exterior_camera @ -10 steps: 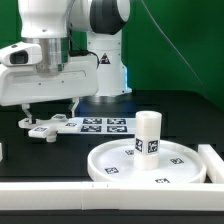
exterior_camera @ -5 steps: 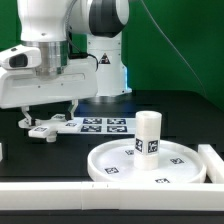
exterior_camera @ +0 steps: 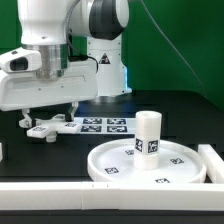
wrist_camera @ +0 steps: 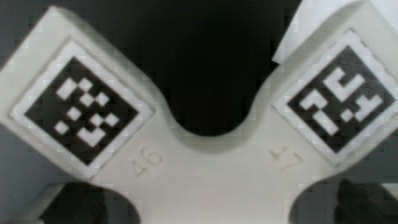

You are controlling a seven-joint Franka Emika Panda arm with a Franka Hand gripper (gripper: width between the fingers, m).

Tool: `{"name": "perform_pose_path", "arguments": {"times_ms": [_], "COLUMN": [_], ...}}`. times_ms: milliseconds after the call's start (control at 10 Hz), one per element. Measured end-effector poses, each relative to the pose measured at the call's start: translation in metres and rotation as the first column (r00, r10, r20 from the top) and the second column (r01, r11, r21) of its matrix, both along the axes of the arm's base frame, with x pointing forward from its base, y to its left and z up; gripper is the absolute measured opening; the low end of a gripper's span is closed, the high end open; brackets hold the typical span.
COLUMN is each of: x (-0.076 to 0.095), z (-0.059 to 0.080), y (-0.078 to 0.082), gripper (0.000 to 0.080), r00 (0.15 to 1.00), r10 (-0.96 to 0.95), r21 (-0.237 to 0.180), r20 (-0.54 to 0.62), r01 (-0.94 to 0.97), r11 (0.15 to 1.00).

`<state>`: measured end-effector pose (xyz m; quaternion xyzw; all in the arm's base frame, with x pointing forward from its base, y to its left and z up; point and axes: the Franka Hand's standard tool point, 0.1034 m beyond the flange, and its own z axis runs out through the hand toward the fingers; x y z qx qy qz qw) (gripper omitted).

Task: Assemble round table

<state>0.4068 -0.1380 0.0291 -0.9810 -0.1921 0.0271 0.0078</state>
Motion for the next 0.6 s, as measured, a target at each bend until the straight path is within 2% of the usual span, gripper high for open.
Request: {"name": "perform_pose_path", "arguments": {"times_ms": [600], "x": [-0.0043], "z": [-0.0058], "y": [-0.0017], "gripper": [0.0649], "r00": [1.000], "r10": [-0.006], "r21": [0.000], "r20": [-0.014], "r01": [0.006], "r11": [1.000]}}
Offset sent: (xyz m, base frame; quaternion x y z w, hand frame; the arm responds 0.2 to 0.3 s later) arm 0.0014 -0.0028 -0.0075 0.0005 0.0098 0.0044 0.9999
